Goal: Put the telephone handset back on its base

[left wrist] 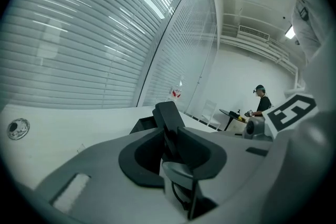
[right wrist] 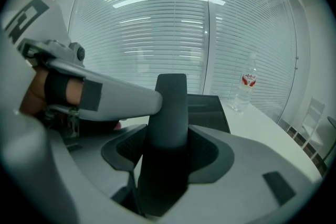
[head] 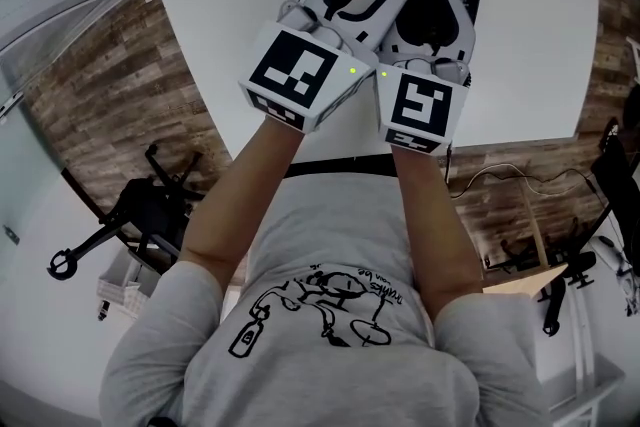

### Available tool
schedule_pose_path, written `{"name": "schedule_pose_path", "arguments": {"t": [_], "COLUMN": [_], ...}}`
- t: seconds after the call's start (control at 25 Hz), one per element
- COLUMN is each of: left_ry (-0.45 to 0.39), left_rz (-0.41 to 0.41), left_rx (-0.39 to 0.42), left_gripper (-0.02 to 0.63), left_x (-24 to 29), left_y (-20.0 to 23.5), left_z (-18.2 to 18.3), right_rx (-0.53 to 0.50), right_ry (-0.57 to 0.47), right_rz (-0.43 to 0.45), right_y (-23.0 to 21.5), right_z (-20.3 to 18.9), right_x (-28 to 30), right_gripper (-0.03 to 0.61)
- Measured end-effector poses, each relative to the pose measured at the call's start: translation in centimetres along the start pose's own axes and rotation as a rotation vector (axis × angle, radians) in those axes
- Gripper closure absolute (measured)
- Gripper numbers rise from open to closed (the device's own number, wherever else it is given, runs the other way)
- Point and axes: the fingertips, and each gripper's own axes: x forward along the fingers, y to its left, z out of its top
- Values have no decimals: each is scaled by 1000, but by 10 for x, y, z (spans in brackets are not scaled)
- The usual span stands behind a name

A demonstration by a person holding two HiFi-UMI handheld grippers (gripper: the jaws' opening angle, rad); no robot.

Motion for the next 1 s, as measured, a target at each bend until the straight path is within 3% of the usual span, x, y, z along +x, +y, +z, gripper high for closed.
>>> {"name": "schedule_pose_path", "arguments": {"t": [0.52, 0.56, 0.68, 0.84, 1.0], "left_ry": [7, 6, 14, 32, 37], "left_rz": [75, 90, 119, 139, 133], "left_rx": [-16, -5, 27, 27, 38], "left_gripper": [557, 612, 612, 612, 612], "left_x": [8, 8, 10, 10, 11], "left_y": [12, 15, 21, 29, 30], "left_z": [-2, -1, -2, -9, -13], "right_rx": [-80, -86, -94, -93, -128], "right_ry": [-29, -31, -46, -8, 71], "right_rz": [43, 46, 49, 52, 79], "right_y": [-4, -4, -5, -4, -4], "right_z": [4, 3, -4, -39, -80], "right_x": [-15, -19, -34, -66, -81], "right_gripper": [351, 351, 351, 357, 402]}}
